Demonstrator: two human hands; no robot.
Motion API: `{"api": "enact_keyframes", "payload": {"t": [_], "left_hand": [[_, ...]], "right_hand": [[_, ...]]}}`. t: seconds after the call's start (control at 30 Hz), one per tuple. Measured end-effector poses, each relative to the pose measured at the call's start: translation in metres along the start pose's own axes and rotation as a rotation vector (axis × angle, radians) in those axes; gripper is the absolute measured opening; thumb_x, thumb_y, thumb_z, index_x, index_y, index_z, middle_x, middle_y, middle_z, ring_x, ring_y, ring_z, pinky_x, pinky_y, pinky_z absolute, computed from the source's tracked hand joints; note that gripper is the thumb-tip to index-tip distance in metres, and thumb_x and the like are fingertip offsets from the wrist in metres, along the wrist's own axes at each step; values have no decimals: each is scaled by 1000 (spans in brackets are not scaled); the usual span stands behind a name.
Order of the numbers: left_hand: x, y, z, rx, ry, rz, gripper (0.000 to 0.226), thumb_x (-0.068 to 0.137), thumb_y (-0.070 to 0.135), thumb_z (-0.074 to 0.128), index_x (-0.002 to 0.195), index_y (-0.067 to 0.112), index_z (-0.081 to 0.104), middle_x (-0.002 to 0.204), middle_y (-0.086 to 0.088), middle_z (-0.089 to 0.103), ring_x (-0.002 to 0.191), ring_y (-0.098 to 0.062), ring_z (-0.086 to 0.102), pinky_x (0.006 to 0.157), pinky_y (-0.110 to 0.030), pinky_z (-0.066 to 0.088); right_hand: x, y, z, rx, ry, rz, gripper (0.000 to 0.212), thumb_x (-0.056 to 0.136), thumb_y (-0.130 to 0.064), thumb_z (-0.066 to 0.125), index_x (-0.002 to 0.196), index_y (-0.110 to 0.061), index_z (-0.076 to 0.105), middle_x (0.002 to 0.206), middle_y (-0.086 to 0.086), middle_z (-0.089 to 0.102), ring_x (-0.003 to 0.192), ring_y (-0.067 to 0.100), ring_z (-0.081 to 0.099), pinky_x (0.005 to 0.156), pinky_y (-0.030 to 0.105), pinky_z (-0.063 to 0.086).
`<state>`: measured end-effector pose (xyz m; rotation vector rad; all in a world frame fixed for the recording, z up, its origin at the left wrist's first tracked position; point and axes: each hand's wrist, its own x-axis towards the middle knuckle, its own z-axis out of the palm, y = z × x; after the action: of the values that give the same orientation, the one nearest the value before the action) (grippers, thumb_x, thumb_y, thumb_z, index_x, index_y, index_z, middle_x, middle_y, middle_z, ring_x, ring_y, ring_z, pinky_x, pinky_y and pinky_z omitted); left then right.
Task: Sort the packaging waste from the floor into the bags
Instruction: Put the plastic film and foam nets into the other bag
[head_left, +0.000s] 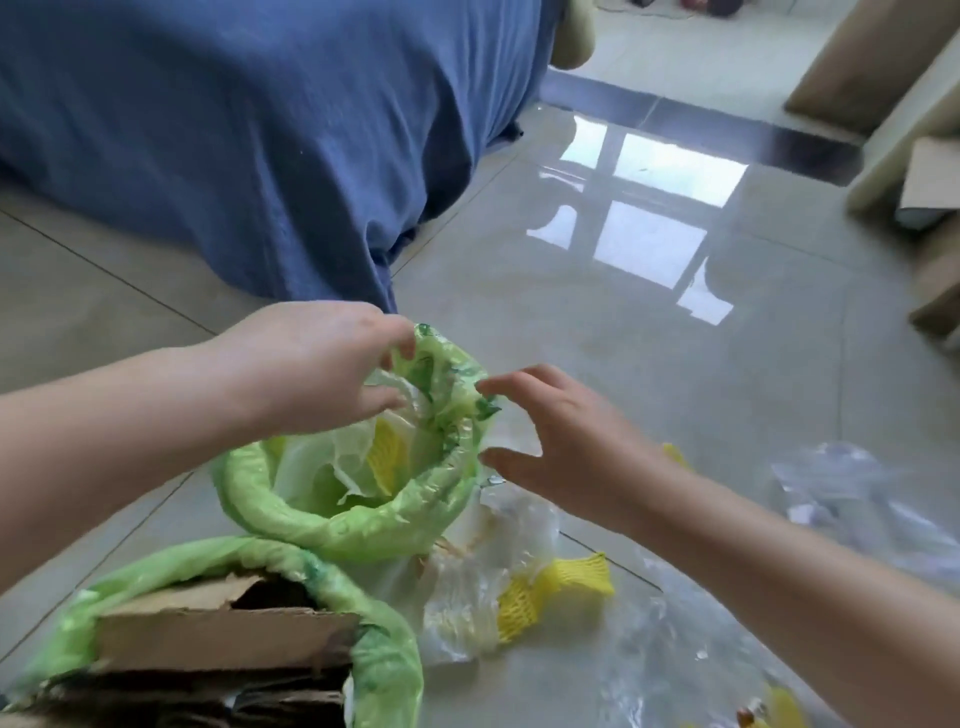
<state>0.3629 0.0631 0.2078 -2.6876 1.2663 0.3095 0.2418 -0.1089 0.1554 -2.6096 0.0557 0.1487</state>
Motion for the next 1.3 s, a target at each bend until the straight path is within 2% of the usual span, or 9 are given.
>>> {"api": "enact_keyframes", "payload": {"t": [0.13,0.27,0.53,0.67,0.77,0.9,1.07,1.23,1.3], "left_hand": [[5,85,-19,-175,-33,163,25,81,49,58,104,41,52,90,24,58,81,2,56,75,-25,47],[30,174,-9,-244,-133,286,21,82,45,61,101,40,54,85,26,54,84,0,58,79,-24,48],[110,294,60,-257,-292,318,42,81,38,66,119,26,54,120,2,57,109,-17,55,90,-25,43],[161,335,98,-267,-333,301,64,78,40,68,134,25,41,134,-5,45,120,-22,47,96,-26,38],[201,370,120,-285,-331,315,86,73,43,73,143,26,26,150,-10,24,133,-30,34,108,-36,33],[240,420,143,-248,-326,354,115,64,44,80,149,29,4,156,-15,-9,143,-39,4,115,-44,18],[262,463,168,-8,-349,541,127,62,44,82,147,31,-11,153,-13,-27,142,-38,-15,115,-47,16],[281,480,183,73,-401,560,133,59,43,84,146,33,-16,151,-13,-31,141,-44,13,108,-46,32],[284,483,188,72,-365,560,134,60,40,84,145,32,-19,154,-15,-22,136,-44,25,105,-45,37]], "right_hand": [[-86,64,-9,131,74,230,47,81,-37,66,126,-29,51,125,-4,50,113,14,52,94,35,45],[-173,140,-6,178,101,461,44,82,-34,66,123,-27,54,123,-3,53,115,10,52,94,31,45],[-262,286,4,179,180,768,44,81,-31,67,123,-24,54,130,3,50,122,16,46,99,24,32],[-274,359,7,148,277,912,59,77,-34,70,130,-25,47,145,9,33,136,22,30,109,28,24],[-282,396,6,8,172,998,88,69,-50,73,142,-36,27,157,7,-2,145,26,0,114,49,18],[-283,432,7,-317,-145,840,115,59,-67,71,144,-43,-1,155,0,-23,144,23,-16,106,66,20],[-279,460,21,-284,-367,684,123,54,-64,75,143,-45,-7,155,2,-23,145,25,-10,110,56,26],[-306,467,45,-340,-387,634,118,59,-63,72,146,-37,-2,158,4,-8,144,27,0,109,45,34],[-313,467,48,-349,-329,613,107,65,-58,70,147,-35,5,157,5,0,142,27,9,108,41,32]]}}
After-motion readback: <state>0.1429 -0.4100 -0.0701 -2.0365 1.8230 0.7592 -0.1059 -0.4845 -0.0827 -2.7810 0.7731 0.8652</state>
